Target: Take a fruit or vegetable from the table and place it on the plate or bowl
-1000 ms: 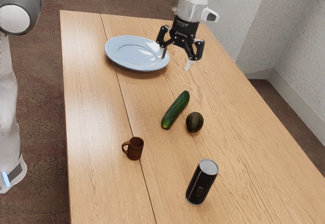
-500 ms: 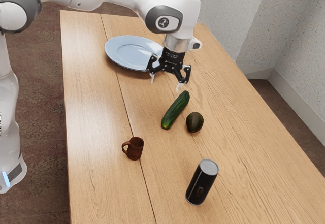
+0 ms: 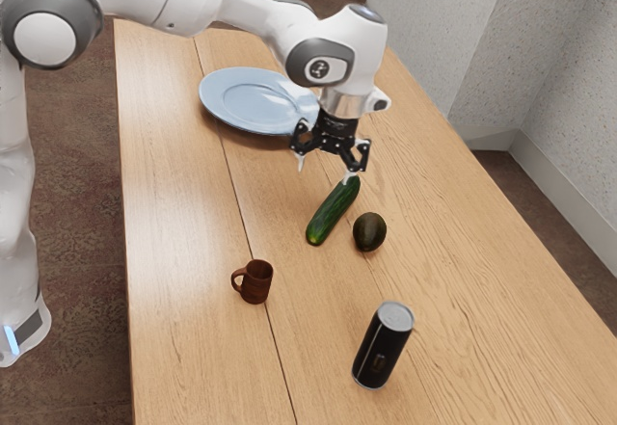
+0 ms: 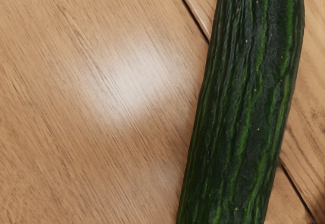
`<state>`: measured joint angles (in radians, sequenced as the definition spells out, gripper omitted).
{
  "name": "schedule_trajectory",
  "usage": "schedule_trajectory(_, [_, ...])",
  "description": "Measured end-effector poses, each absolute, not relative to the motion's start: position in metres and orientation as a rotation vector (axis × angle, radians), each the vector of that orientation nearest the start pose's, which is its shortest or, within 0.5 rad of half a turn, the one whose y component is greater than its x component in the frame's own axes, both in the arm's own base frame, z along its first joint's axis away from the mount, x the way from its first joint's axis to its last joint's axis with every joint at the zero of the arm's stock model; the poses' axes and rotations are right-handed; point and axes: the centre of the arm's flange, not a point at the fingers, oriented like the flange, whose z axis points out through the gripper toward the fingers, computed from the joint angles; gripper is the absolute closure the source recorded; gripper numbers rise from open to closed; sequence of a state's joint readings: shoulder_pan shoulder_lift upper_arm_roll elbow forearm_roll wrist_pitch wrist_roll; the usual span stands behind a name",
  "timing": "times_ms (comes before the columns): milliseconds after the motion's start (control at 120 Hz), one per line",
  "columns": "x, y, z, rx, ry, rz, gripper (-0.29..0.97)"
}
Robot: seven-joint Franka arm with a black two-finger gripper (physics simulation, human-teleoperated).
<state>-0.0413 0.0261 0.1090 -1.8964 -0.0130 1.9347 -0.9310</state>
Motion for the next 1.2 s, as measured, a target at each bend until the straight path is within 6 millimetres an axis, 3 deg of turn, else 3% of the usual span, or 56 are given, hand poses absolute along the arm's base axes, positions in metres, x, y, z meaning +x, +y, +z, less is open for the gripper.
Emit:
schedule_trajectory(158, [0.579, 0.028, 0.469, -2.82, -1.393, -0.034, 0.0])
schedule_trajectory(342, [0.587, 0.039, 0.45, -2.841, -1.334, -0.035, 0.0])
schedule_trajectory(692, [0.601, 0.039, 0.422, -2.884, -1.236, -0.042, 0.0])
schedule_trajectory(1200, [0.619, 0.039, 0.399, -2.915, -1.164, -0.068, -0.03])
